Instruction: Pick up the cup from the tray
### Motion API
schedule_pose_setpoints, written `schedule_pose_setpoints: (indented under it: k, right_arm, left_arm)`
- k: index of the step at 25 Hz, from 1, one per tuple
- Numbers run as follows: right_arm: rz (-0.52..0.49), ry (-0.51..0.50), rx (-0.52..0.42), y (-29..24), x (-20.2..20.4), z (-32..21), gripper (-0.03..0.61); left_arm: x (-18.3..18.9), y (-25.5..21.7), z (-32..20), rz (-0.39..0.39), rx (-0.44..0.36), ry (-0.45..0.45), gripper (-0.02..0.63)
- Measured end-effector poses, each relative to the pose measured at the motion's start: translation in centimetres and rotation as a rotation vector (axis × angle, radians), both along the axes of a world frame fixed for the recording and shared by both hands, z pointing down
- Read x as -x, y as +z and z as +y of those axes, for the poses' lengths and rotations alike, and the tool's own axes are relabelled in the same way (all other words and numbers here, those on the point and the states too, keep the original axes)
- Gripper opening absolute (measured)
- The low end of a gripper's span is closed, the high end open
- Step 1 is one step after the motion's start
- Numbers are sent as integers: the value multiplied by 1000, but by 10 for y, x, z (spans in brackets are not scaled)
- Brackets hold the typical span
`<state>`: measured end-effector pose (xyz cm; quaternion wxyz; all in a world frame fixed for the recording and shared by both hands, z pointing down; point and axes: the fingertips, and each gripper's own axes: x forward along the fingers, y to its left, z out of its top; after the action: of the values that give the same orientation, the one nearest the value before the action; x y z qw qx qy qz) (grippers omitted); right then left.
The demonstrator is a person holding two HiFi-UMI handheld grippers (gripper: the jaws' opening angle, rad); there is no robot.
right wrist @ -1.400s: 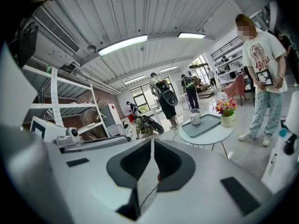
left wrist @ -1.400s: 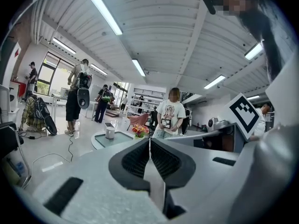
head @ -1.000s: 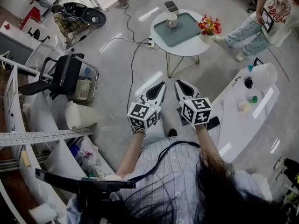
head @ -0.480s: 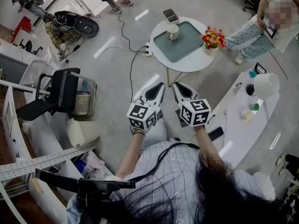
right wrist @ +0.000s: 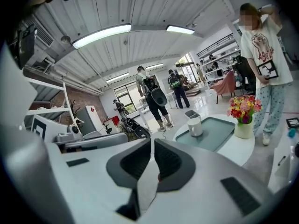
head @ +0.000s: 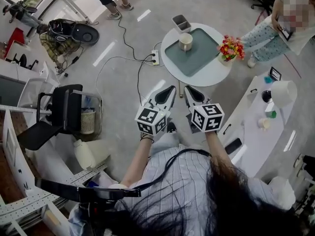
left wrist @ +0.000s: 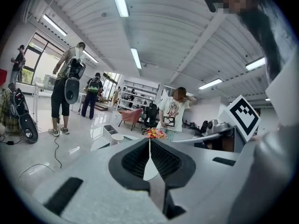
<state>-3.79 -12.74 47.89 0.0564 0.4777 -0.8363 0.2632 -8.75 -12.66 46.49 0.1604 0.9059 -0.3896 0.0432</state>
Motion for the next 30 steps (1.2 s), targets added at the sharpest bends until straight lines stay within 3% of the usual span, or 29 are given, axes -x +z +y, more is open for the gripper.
schedule_pose_setpoints:
  k: [16,30]
  right_arm:
    - [33,68,36,9,5,-35,40]
    - [34,12,73,27,-11,-106,40]
  left_arm:
    - [14,16,-40,39,42,50,14]
    - [3,27,-107,26,72,11,14]
